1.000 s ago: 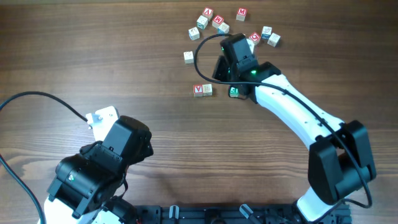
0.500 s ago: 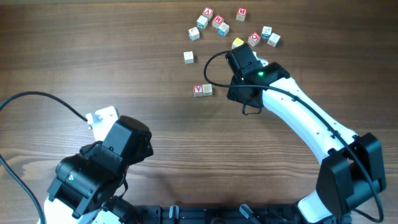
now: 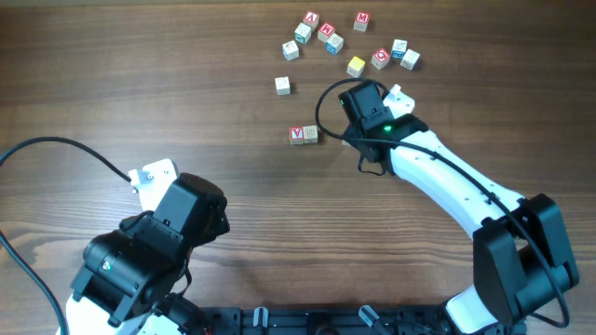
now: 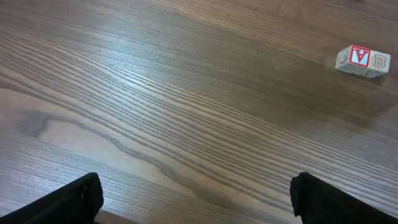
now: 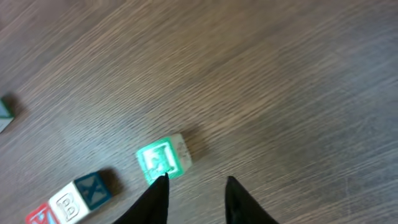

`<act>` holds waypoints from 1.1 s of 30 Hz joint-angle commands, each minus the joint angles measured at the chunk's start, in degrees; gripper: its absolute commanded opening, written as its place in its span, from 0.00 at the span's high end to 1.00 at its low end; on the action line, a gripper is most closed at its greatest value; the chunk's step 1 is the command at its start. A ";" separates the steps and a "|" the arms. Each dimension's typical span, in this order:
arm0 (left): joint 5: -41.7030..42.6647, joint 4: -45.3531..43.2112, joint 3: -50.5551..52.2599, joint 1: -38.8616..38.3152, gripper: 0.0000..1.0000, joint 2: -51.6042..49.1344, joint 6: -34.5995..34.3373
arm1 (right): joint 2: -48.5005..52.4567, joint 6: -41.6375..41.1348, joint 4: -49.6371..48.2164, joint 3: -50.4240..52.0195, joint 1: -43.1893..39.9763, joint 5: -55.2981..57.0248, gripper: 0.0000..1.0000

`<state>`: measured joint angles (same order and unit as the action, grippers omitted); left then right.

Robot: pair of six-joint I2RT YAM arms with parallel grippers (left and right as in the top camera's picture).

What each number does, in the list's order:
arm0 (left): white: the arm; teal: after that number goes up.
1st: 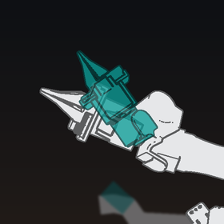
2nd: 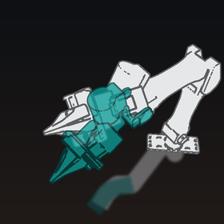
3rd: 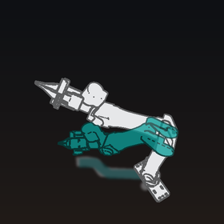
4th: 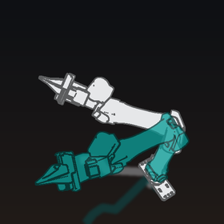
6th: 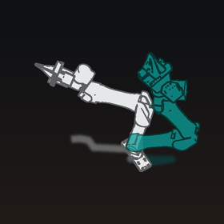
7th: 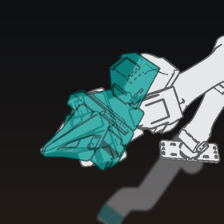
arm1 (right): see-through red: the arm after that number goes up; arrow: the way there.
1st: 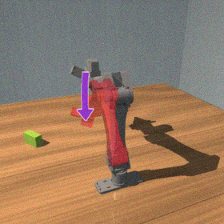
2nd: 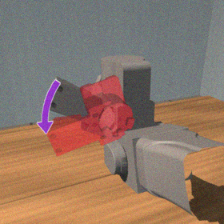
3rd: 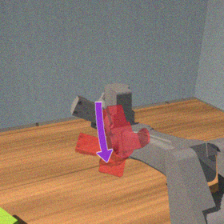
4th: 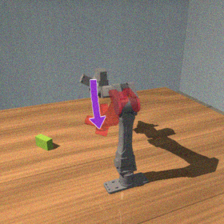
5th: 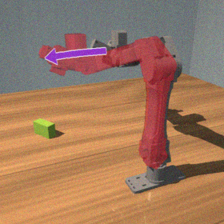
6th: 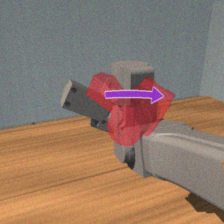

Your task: Form a horizontal line

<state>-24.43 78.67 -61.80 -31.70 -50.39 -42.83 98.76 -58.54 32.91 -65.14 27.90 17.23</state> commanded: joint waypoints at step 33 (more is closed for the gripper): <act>-0.94 0.04 0.11 0.09 0.00 0.04 -1.16 | 9.68 13.84 -17.51 2.16 -4.94 -18.16 0.95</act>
<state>-24.43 78.67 -61.80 -31.70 -50.41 -42.81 107.07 -46.13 15.73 -63.13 23.05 -0.45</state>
